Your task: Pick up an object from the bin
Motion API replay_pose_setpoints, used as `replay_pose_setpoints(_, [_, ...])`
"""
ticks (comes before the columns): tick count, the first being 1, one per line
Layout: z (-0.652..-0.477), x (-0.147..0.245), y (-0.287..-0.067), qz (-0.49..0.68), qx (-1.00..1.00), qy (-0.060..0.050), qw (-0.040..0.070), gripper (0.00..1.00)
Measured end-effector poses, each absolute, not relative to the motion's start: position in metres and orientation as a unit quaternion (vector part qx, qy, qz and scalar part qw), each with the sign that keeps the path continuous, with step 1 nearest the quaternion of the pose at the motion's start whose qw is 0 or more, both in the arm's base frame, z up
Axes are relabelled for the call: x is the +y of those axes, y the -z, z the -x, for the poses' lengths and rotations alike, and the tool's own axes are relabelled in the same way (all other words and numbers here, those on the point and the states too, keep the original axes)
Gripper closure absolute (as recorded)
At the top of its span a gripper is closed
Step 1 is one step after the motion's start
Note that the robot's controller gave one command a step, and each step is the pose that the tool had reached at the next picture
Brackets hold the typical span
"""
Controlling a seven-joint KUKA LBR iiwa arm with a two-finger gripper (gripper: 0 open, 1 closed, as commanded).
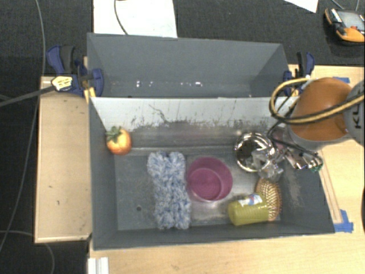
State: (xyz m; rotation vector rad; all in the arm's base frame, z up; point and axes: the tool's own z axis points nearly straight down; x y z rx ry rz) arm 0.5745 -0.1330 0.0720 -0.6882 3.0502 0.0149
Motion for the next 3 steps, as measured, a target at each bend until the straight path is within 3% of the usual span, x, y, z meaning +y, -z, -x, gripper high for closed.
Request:
replay_pose_setpoints(1, [-0.568,-0.13,-0.073,0.003,1.0,-0.002,0.01,1.0])
replay_pose_setpoints(2, [-0.568,-0.13,-0.073,0.004,1.0,-0.002,0.01,1.0])
replay_pose_setpoints(3, [-0.493,-0.135,-0.075,0.003,1.0,-0.003,0.012,1.0])
